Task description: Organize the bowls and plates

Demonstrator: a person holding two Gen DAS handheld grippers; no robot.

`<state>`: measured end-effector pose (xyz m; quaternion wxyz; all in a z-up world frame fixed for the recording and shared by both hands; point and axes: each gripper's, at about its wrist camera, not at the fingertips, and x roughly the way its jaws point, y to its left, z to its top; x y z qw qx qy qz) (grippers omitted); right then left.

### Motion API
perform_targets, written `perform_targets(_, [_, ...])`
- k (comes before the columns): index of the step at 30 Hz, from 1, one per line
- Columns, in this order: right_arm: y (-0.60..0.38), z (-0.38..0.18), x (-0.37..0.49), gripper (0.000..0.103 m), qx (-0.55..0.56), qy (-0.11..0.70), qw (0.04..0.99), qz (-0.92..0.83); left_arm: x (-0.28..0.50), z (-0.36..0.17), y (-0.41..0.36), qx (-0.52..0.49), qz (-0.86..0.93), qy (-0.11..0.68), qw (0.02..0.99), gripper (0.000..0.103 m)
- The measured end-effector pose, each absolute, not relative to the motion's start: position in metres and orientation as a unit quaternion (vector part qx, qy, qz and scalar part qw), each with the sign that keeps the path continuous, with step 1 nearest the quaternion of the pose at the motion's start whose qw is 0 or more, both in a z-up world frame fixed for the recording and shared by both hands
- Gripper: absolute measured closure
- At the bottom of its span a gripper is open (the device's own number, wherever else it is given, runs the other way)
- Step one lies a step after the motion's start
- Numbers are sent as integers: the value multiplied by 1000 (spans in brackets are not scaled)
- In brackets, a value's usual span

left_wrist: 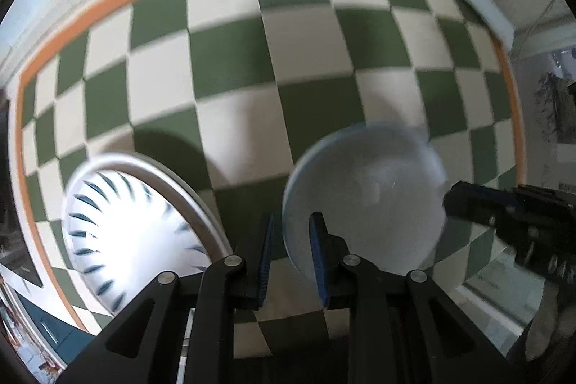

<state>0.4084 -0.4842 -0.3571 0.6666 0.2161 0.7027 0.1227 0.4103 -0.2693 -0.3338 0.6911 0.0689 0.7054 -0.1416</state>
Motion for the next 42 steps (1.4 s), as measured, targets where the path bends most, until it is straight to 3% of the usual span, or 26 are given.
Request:
perform_targets(4, [-518, -335, 434, 78, 237, 676, 690, 105, 451, -300, -275, 43, -143, 675, 723, 83])
perform_targets(6, [-538, -326, 455, 59, 247, 658, 705, 90, 473, -297, -282, 28, -143, 664, 733, 83])
perform_targets(7, [-547, -322, 469, 59, 252, 646, 716, 82, 487, -297, -289, 15, -142, 660, 737, 82])
perform_targets(13, [-587, -334, 554, 59, 276, 608, 743, 52, 570, -321, -314, -30, -121, 660, 741, 83])
perform_targets(21, [-608, -363, 615, 59, 294, 602, 741, 41, 618, -354, -333, -37, -105, 680, 724, 82])
perform_targets(27, [-605, -389, 626, 59, 304, 617, 725, 43, 626, -363, -332, -47, -103, 696, 709, 82])
perform_targets(33, [-605, -392, 627, 59, 314, 614, 722, 52, 622, -337, -312, -111, -138, 681, 710, 81])
perform_targets(42, [-607, -404, 638, 60, 299, 625, 720, 46, 642, -361, -344, -56, -137, 701, 698, 80])
